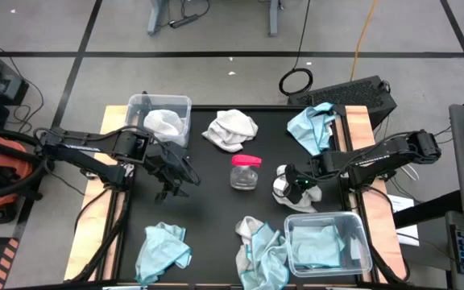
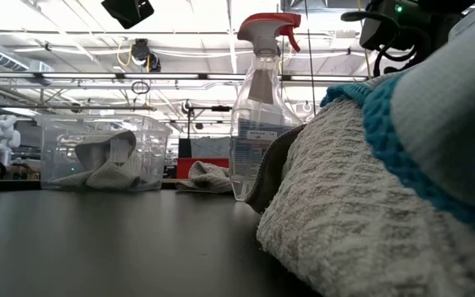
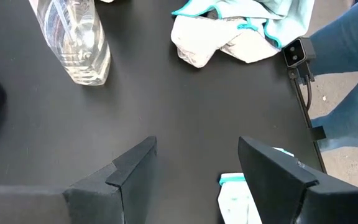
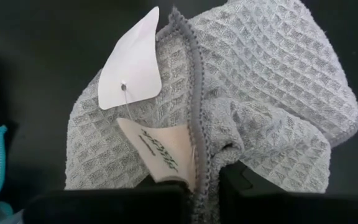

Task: Sort microfiber towel by color & place in baskets
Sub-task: Put the gray towel into the top transparent bin

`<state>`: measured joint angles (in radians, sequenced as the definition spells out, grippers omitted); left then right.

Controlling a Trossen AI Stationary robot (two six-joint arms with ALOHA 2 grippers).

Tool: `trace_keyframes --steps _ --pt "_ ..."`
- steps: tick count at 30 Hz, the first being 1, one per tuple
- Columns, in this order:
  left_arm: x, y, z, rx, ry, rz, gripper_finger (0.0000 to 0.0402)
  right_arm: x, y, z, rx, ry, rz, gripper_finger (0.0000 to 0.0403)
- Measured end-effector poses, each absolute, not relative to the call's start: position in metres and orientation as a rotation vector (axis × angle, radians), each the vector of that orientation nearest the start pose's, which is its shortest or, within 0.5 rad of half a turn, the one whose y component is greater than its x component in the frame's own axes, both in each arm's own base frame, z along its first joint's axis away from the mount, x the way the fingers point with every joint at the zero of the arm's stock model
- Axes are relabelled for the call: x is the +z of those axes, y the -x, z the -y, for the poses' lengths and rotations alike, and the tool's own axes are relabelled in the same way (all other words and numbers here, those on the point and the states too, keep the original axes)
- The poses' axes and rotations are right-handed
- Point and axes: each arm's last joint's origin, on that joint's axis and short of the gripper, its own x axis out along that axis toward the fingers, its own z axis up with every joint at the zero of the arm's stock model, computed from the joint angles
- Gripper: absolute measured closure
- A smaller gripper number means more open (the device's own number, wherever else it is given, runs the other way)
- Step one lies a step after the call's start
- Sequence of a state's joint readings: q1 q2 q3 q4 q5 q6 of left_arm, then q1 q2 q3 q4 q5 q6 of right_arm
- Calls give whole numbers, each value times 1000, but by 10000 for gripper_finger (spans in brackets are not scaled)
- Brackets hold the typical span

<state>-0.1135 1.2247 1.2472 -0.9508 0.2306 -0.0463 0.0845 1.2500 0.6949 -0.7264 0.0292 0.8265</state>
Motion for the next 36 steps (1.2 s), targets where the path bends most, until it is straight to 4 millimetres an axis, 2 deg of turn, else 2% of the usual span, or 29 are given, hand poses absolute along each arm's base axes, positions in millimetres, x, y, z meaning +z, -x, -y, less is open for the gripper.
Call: trace_keyframes --steps 7,18,26,36 --pt "341 -229 33 -289 94 -937 171 193 -202 -16 -456 -656 -1142 384" --pt "343 -234 31 -220 57 -881 171 220 -198 -13 -417 -707 -914 384" --pt "346 -238 27 -102 4 -826 171 242 -193 -10 -372 -734 -728 384" --pt "357 -249 19 46 -27 -673 171 271 -189 -6 -321 -740 -457 384"
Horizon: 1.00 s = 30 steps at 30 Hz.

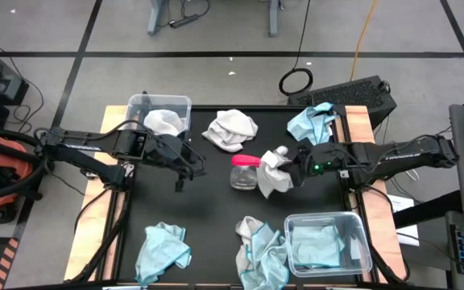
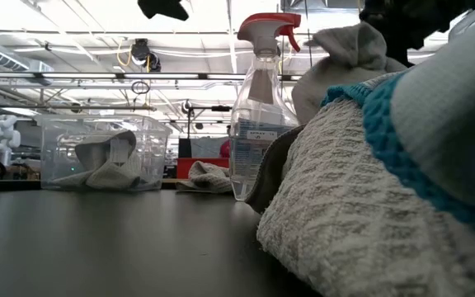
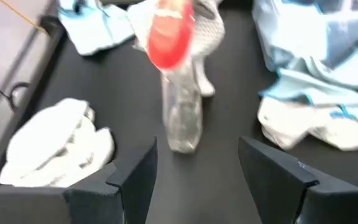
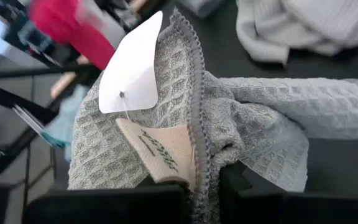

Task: Sort microfiber towel by color & place in baskets
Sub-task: Put the gray towel into the top transparent bin

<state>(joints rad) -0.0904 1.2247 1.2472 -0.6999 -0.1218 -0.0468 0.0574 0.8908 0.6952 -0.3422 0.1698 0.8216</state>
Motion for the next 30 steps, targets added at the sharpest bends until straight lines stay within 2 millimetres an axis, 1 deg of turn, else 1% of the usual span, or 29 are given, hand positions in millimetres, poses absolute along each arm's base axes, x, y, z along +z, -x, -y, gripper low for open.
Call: trace_keyframes --steps 5,16,25,30 --pt "363 -253 15 96 -26 -589 171 283 -186 -5 -298 -725 -343 384" --pt "378 -262 7 126 2 -418 171 308 -179 -2 -292 -647 -110 384" --pt "391 -267 1 147 21 -270 171 332 -175 0 -288 -523 112 384" --pt "397 -268 -5 170 29 -212 171 342 -174 0 -273 -464 199 384"
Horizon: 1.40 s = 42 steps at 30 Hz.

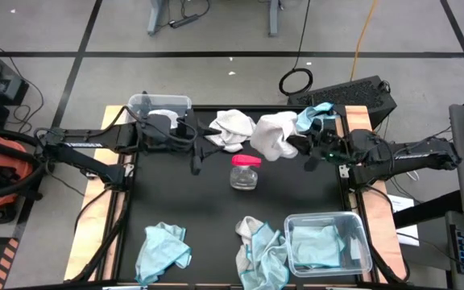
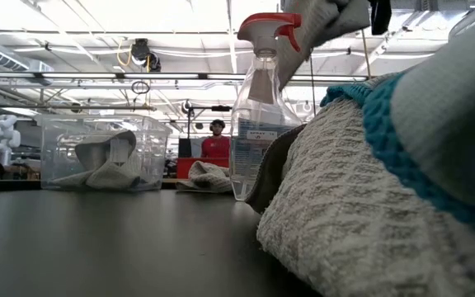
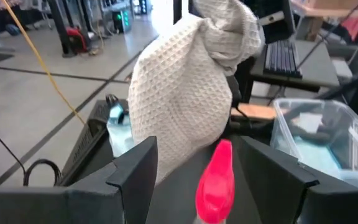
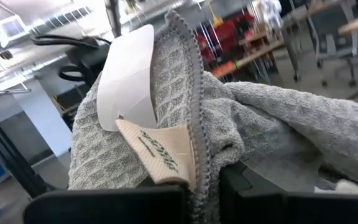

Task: Sort microfiber towel by color & place in baskets
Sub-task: Put the gray towel into the top transparent bin

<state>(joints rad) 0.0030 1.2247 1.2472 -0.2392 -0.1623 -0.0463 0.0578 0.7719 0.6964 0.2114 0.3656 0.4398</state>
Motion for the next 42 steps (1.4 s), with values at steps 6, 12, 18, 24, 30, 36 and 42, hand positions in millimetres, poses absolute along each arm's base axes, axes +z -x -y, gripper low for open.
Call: trace_keyframes --steps 6,12,18,24,30,36,42 --pt "401 -276 -12 166 39 -133 171 353 -172 0 -253 -399 302 384" --pt "397 -299 -17 102 48 -48 171 365 -171 -1 -212 -338 381 384" --pt "400 -323 -23 46 73 -6 169 388 -184 -3 -164 -244 353 384" --pt "407 -337 -29 26 73 14 119 411 -207 -5 -162 -136 244 384" --pt "413 -337 -35 43 98 35 46 424 -228 -7 -140 -70 150 382" --pt "415 -336 -40 22 156 38 26 426 -247 -8 -143 -7 102 381" --pt "415 -336 -36 -68 171 30 26 430 -262 -10 -120 34 88 381"
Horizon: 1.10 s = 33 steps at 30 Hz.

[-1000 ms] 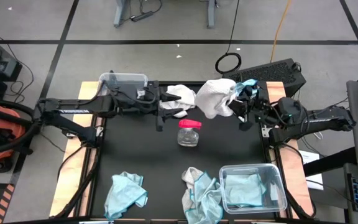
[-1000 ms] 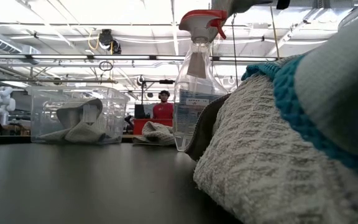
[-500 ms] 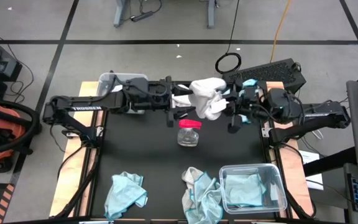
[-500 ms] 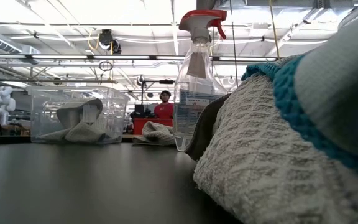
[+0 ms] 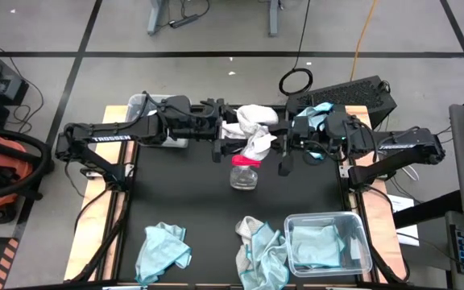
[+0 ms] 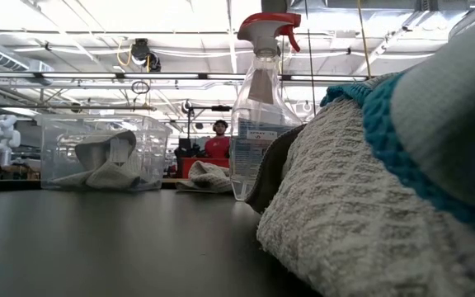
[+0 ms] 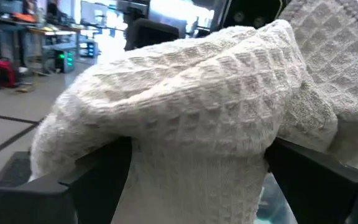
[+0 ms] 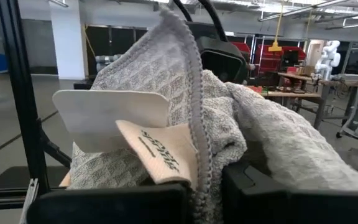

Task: Sort microfiber towel by color & place in baskets
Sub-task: Put the gray towel into the top transparent bin

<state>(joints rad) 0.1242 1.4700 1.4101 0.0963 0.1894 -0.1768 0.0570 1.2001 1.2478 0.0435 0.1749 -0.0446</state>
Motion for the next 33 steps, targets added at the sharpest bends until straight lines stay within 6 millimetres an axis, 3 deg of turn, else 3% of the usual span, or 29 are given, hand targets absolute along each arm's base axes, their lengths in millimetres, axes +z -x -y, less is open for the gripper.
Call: trace_keyframes --steps 7,12,17,22,29,33 --pt "415 -335 -35 -137 172 23 30 432 -273 -7 -83 41 79 381" --pt "415 -335 -34 -140 171 26 59 432 -278 -7 -88 60 75 381" --pt "417 -335 -34 -167 164 44 126 431 -278 -7 -93 61 76 381" --pt "417 -335 -33 -171 98 52 219 431 -279 -7 -97 62 75 375" --pt "418 -335 -34 -165 38 65 360 432 -278 -7 -105 61 78 312" --pt "418 -335 -39 -152 28 67 364 431 -278 -7 -105 62 65 262"
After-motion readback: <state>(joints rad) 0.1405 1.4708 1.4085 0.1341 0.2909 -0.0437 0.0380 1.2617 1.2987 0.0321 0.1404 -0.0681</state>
